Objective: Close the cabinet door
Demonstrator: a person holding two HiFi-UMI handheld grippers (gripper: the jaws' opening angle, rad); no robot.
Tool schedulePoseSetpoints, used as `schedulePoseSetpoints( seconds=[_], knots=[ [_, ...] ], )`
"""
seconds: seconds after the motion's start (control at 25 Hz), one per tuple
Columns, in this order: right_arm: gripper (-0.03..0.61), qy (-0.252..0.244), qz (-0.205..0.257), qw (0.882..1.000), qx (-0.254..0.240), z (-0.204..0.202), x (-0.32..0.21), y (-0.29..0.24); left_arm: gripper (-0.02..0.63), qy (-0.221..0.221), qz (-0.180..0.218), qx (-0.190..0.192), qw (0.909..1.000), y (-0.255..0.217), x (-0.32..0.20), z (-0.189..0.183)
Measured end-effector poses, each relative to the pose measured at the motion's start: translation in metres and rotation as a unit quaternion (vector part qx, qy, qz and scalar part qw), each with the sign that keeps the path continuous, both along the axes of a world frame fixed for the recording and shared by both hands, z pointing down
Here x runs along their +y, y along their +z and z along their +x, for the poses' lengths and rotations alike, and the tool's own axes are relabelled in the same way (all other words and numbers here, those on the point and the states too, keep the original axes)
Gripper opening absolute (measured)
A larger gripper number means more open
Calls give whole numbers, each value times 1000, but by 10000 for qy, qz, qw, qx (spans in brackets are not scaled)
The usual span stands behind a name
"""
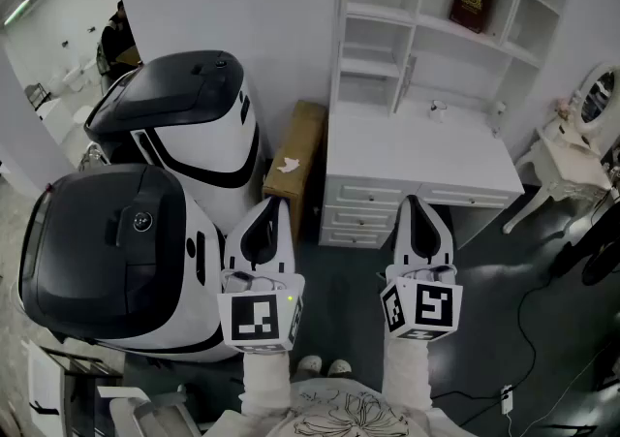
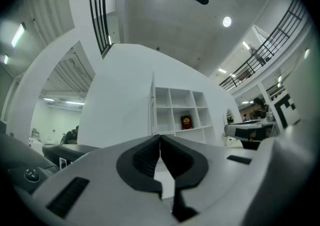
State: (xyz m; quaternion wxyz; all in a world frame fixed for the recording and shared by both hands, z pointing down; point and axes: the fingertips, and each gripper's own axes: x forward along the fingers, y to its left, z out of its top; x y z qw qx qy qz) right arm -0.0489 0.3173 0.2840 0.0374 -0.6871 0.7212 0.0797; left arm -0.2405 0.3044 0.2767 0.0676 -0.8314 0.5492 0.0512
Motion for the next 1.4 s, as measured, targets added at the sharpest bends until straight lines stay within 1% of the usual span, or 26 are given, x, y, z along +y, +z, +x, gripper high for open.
schedulePoseSetpoints(
  seconds=[0.36, 0.64, 1.04, 1.2, 1.4],
  knots=[
    [3, 36, -19, 10000, 33, -6, -9, 3, 5, 21, 36, 32, 10000, 1, -10, -8],
    [3, 136, -71, 9998, -112, -9, -16, 13, 5, 57, -51, -30, 10000, 10, -22, -19],
    [5, 297, -180, 9993, -153, -10, -26, 24, 5, 105, -161, -53, 9998, 21, -37, -29],
    [5, 296, -201, 9992, -156, -8, -38, 27, 5, 79, -213, -60, 9997, 26, -48, -27],
    [5, 220, -212, 9994, -189, -4, -66, 33, 5, -39, -242, -67, 9997, 32, -71, -25]
  ],
)
